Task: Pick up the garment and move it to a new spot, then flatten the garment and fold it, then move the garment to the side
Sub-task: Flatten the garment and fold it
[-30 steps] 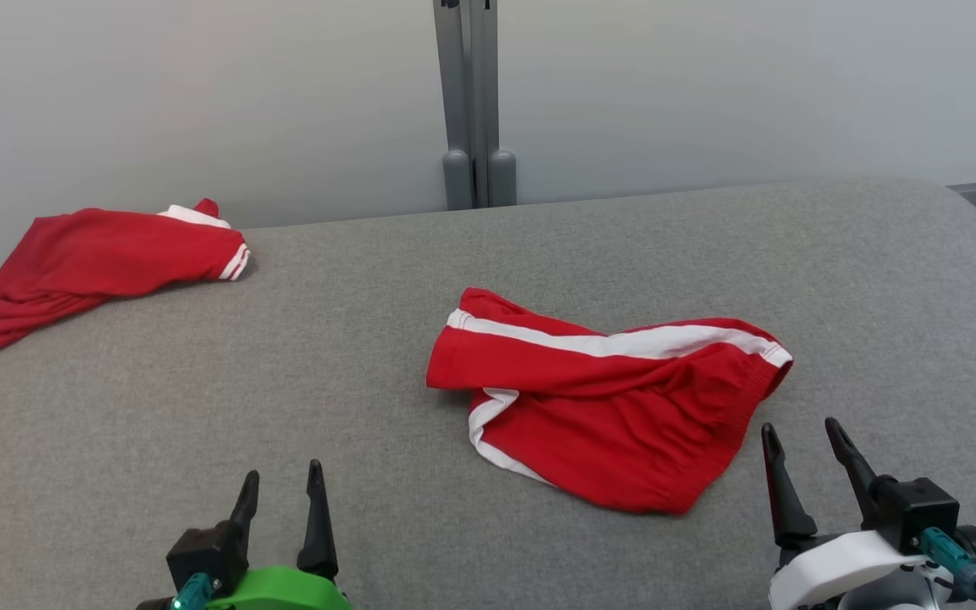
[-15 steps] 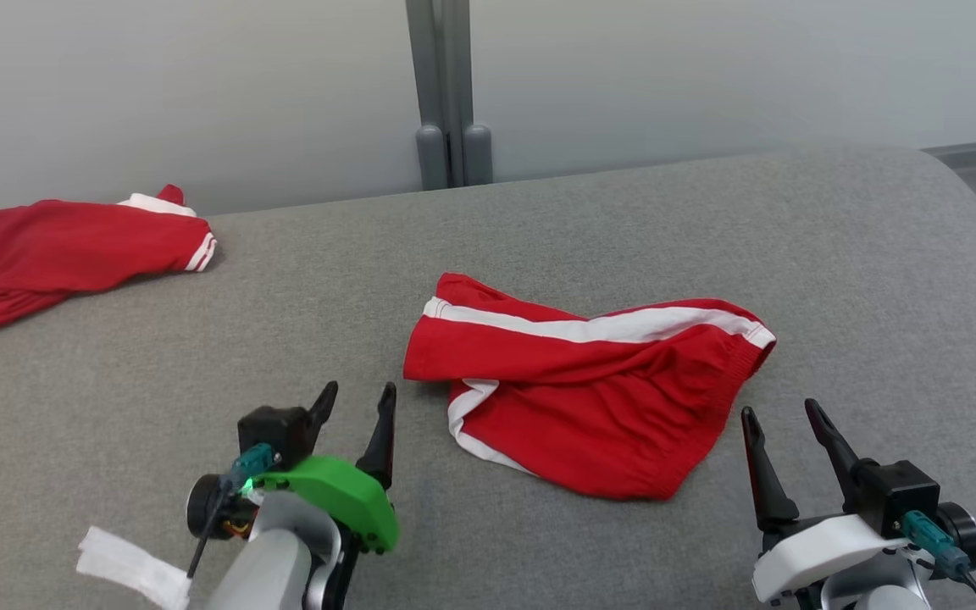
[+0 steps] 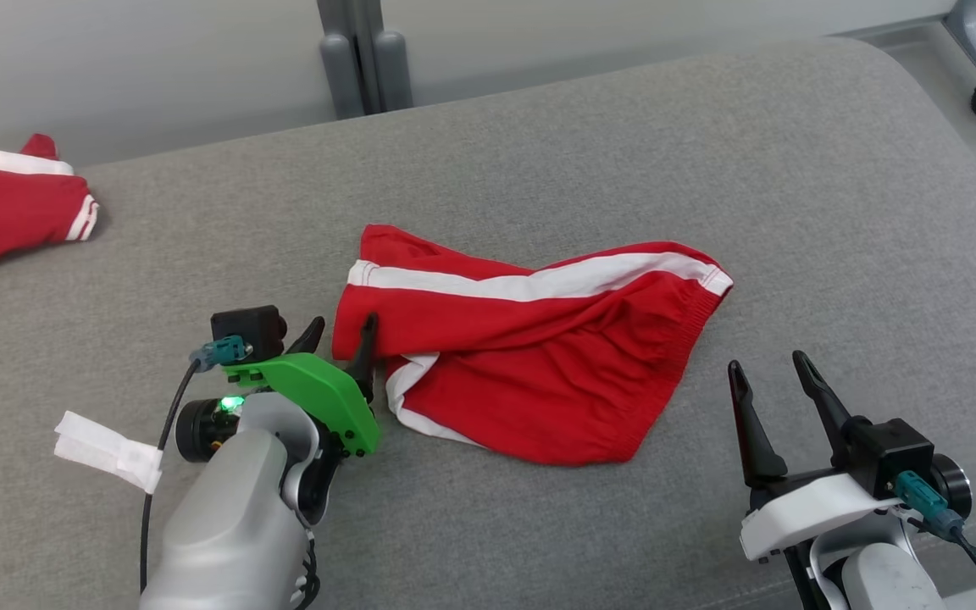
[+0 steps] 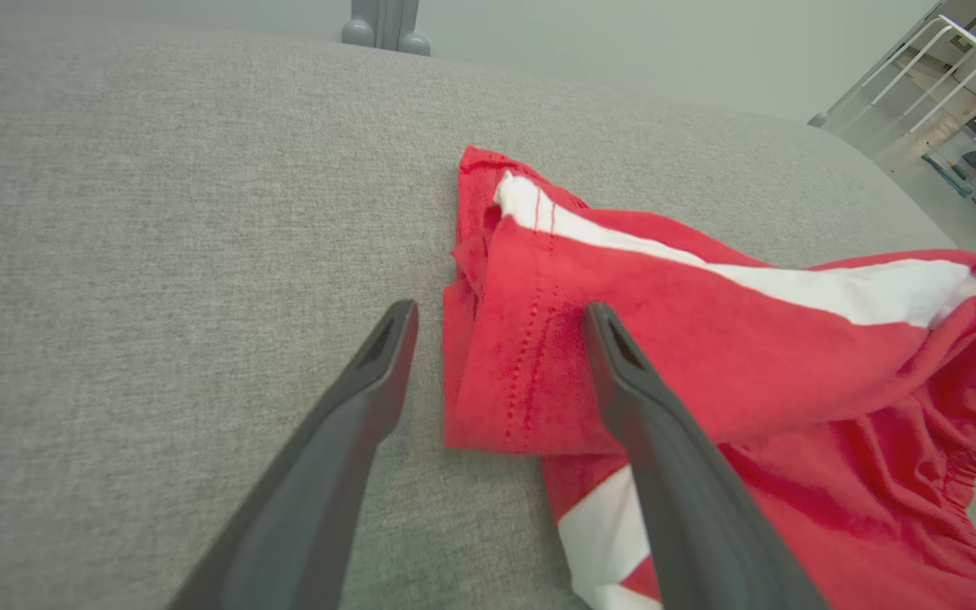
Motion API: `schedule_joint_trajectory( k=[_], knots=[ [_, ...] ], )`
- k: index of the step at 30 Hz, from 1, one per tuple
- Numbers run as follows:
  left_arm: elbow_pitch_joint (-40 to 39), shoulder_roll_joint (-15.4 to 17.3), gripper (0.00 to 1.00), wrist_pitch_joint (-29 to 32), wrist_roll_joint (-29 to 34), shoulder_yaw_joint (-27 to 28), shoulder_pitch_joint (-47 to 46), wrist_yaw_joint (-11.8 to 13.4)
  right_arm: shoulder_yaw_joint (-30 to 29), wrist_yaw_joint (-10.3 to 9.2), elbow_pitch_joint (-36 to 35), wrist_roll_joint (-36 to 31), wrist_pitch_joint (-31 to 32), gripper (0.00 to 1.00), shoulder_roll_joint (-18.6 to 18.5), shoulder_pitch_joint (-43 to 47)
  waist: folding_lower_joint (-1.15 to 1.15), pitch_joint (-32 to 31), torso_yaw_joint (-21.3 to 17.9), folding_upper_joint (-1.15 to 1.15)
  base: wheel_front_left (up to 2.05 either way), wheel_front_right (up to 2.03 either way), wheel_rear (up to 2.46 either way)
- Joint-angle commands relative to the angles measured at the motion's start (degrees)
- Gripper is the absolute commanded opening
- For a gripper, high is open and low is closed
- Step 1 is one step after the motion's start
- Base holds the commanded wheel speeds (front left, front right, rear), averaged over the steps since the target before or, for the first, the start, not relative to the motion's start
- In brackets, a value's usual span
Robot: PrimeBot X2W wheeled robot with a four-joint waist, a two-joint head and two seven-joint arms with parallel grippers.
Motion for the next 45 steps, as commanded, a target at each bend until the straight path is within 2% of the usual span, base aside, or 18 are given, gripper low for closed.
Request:
schedule_joint_trajectory(
  k=[1, 4, 5, 6, 7, 8, 9, 17, 23, 26, 30, 33, 37, 41, 45],
  knots=[
    [0.94, 0.25, 1.00, -0.29, -1.27, -0.37, -1.28, -0.43, -0.18, -0.08, -0.17, 0.23, -0.18, 1.00, -0.13, -0.63, 0.00, 2.71, -2.75, 0.00, 0.00, 0.00, 0.00],
    [2.66, 0.24, 1.00, -0.89, -2.44, -1.57, -2.21, -0.85, -0.37, -0.08, -0.16, 0.42, -0.18, 1.00, -0.12, -0.72, 0.00, 2.81, -2.89, 0.00, 0.00, 0.00, 0.00],
    [2.97, 0.28, 0.96, -1.11, -2.81, -1.97, -2.36, -0.88, -0.45, -0.08, -0.12, 0.48, -0.18, 1.00, -0.12, -0.70, 0.00, 2.78, -2.86, 0.00, 0.00, 0.00, 0.00],
    [3.28, 0.28, 0.67, -1.45, -3.29, -2.48, -2.59, -1.02, -0.50, -0.08, -0.03, 0.53, -0.18, 1.00, -0.12, -0.68, 0.00, 2.69, -2.78, 0.00, 0.00, 0.00, 0.00],
    [3.47, 0.26, 0.44, -1.87, -3.61, -2.87, -2.79, -1.05, -0.52, -0.08, 0.00, 0.53, -0.18, 1.00, -0.12, -0.67, 0.00, 2.58, -2.70, 0.00, 0.00, 0.00, 0.00],
    [3.52, 0.26, 0.27, -2.32, -4.14, -3.36, -3.01, -1.15, -0.46, -0.08, -0.01, 0.61, -0.18, 1.00, -0.12, -0.69, 0.00, 2.42, -2.54, 0.00, 0.00, 0.00, 0.00],
    [3.45, 0.27, 0.00, -2.82, -4.39, -3.91, -3.09, -1.23, -0.48, -0.08, -0.02, 0.70, -0.18, 1.00, -0.12, -0.65, 0.00, 2.27, -2.39, 0.00, 0.00, 0.00, 0.00],
    [-0.07, 0.25, 0.00, -7.71, -6.48, -7.65, -1.50, -1.36, -1.20, -0.08, 0.46, 0.34, -0.18, 1.00, -0.14, 0.87, 0.00, -0.37, -0.16, 0.00, 0.00, 0.00, 0.00],
    [-8.84, 0.46, 0.00, -9.09, -7.24, -8.91, 4.55, -1.38, -1.87, -0.08, 0.90, -0.09, -0.18, 1.00, -0.13, 2.92, 0.00, -3.63, 2.22, 0.00, 0.00, 0.00, 0.00],
    [-14.77, 1.87, 0.00, -9.27, -7.70, -8.55, 9.97, -1.17, -2.14, -0.08, 1.20, -0.26, -0.18, 1.00, -0.12, 4.27, 0.00, -5.34, 3.30, 0.00, 0.00, 0.00, 0.00],
    [-23.37, 4.32, 0.00, -8.54, -8.09, -8.25, 17.96, 1.39, -2.33, -0.08, 1.49, -0.54, -0.18, 1.00, -0.14, 5.85, 0.00, -7.44, 4.27, 0.00, 0.00, 0.00, 0.00],
    [-30.07, 6.58, 0.00, -6.45, -8.98, -8.03, 24.12, 4.32, -2.48, -0.08, 1.49, -0.83, -0.18, 1.00, -0.12, 6.73, 0.00, -8.27, 4.88, 0.00, 0.00, 0.00, 0.00],
    [-35.86, 8.58, 0.00, -3.78, -10.43, -7.65, 30.07, 7.30, -2.43, -0.08, 1.66, -0.88, -0.18, 1.00, -0.14, 7.66, 0.00, -8.67, 5.46, 0.00, 0.00, 0.00, 0.00],
    [-34.57, 9.24, 0.00, -3.53, -10.39, -7.42, 32.16, 9.11, -1.83, -0.08, 1.88, -0.77, -0.18, 1.00, -0.13, 7.52, 0.00, -8.55, 5.51, 0.00, 0.00, 0.00, 0.00],
    [-29.75, 7.92, 0.00, -4.56, -9.73, -8.04, 31.09, 8.91, -1.02, -0.08, 2.03, -0.72, -0.18, 1.00, -0.13, 6.60, 0.00, -8.05, 4.94, 0.00, 0.00, 0.00, 0.00]
  ],
)
